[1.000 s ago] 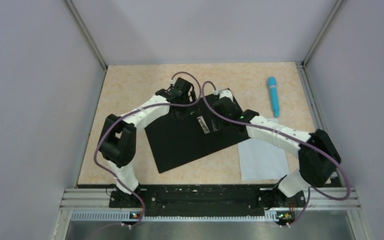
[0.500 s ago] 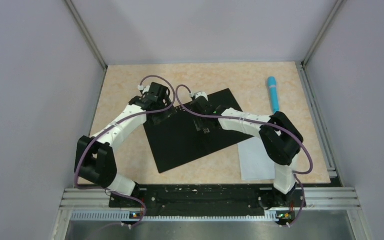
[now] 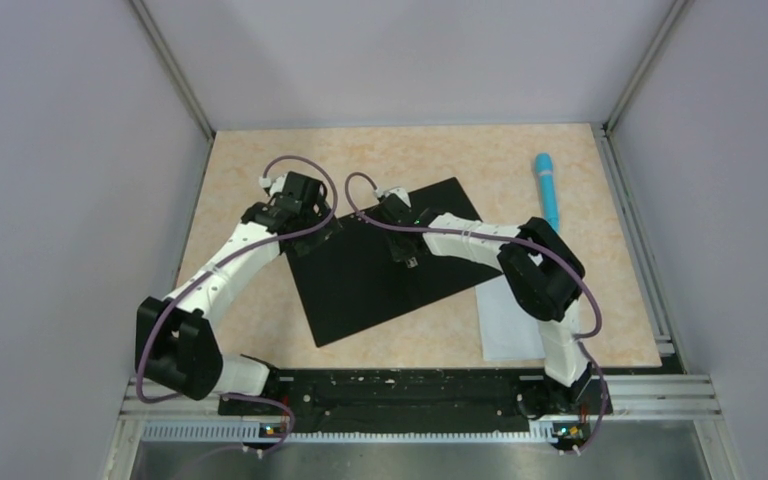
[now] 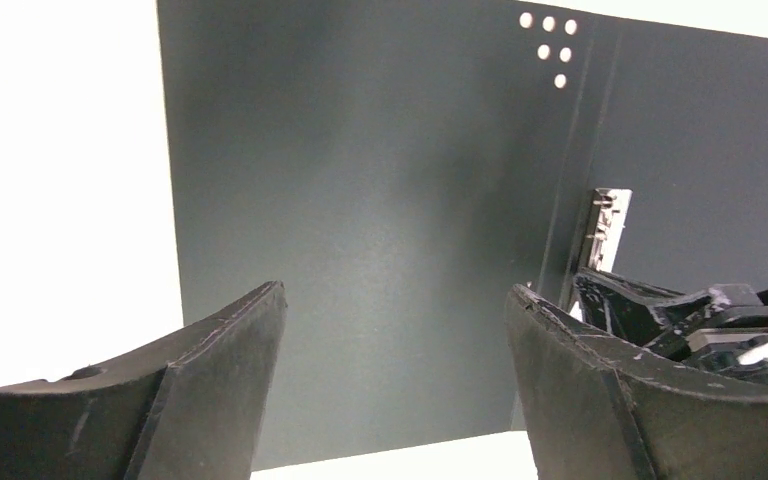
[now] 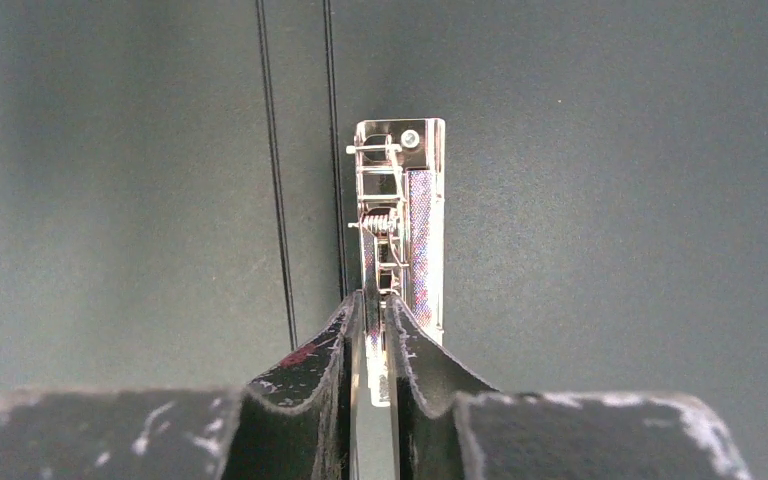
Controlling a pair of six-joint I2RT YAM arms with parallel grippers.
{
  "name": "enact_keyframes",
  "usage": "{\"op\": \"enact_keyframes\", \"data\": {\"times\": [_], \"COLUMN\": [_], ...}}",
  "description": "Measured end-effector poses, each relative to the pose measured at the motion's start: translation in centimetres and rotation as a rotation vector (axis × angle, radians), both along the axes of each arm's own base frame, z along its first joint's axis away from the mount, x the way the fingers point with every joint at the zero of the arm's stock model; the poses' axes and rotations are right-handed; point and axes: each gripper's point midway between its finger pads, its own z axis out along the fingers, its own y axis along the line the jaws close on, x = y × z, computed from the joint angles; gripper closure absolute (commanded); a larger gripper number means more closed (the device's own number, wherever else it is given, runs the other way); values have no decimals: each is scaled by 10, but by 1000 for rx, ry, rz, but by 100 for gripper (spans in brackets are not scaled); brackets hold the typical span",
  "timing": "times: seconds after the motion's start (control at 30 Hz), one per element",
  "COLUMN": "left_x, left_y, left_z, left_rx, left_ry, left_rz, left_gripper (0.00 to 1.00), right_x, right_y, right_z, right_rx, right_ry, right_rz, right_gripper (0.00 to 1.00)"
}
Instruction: Put the files into the folder
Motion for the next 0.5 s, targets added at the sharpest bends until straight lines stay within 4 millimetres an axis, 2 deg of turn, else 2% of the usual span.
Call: {"op": "enact_keyframes", "data": {"times": [0.13,0.5], "left_x": [-7,-14], "left_y": [13,33], "left_z": [-2,-8], "left_rx": [22,42], "left_ry": [8,12], "left_rz": [48,117], "left_gripper": [13,13], "right_x": [2,-8], "right_y": [2,30], "right_z": [-1,7], "right_rx": [-7,40], "right_ry": [21,85], "right_rz": [-44,-167], "right_gripper": [100,100]}}
